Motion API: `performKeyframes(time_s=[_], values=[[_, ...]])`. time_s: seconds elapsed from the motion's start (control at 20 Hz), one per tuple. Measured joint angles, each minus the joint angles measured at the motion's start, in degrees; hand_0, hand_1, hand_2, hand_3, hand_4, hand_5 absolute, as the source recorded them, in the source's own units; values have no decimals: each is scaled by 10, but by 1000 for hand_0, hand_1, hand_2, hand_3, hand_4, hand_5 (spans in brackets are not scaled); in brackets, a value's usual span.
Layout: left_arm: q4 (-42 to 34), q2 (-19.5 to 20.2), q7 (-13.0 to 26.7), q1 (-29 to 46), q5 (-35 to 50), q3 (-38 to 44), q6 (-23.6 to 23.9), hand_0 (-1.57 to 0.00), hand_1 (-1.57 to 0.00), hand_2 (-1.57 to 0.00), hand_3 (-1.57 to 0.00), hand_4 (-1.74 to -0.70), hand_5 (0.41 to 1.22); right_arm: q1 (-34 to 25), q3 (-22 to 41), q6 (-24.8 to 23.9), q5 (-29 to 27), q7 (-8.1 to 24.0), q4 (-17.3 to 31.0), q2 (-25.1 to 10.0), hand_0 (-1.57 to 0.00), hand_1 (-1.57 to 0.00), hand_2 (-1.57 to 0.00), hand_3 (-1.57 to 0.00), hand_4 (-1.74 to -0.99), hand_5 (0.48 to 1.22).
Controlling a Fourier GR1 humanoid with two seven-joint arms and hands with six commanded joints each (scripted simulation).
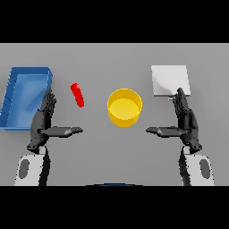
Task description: Pick up the red beaker and tilt it to pour out 1 green nut into yellow bowl. Pick up the yellow bowl and place it on the metallic measuring scale.
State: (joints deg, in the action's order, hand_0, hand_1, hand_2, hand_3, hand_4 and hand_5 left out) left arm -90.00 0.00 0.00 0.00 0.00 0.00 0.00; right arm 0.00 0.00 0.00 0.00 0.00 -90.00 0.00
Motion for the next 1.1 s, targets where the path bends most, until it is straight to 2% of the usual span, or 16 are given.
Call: performKeyframes(time_s=[0.3,0.35,0.4,0.45,0.55,0.7,0.8,0.9,1.1], values=[[-11,0,-8,16,1,-4,-3,1,1,1,1,-1151,599,19,4,3,-1,-5,-13,-1,1,1,1,1,-1167,599],[-34,17,-18,37,-21,-21,-11,1,1,1,1,-1156,599,45,27,-16,66,-56,-37,-26,1,1,1,1,-1163,595],[-51,27,-17,51,-34,-32,-16,1,1,1,1,-1158,599,62,45,-26,108,-70,-55,-37,1,1,1,1,-1162,594],[-70,33,-18,65,-46,-41,-15,1,1,1,1,-1161,599,70,54,-33,130,-67,-67,-43,1,1,1,1,-1160,591],[-86,36,7,73,-53,-51,-18,1,1,1,1,-1163,600,77,69,-46,161,-51,-76,-40,1,1,1,1,-1162,591],[-93,48,29,67,-60,-50,-18,1,1,1,1,-1161,602,90,69,-41,157,-54,-91,-41,1,1,1,1,-1192,600],[-89,43,27,70,-75,-63,-17,1,1,1,1,-1163,604,86,67,-34,145,-45,-93,-40,1,1,1,1,-1212,607],[-42,39,31,36,-85,-59,-11,1,1,1,1,-1191,611,90,65,-25,133,-54,-94,-41,1,1,1,1,-1230,617],[28,25,11,-24,-105,-59,4,1,1,1,1,-1227,629,88,69,-25,139,-54,-93,-41,1,1,1,1,-1260,633]])
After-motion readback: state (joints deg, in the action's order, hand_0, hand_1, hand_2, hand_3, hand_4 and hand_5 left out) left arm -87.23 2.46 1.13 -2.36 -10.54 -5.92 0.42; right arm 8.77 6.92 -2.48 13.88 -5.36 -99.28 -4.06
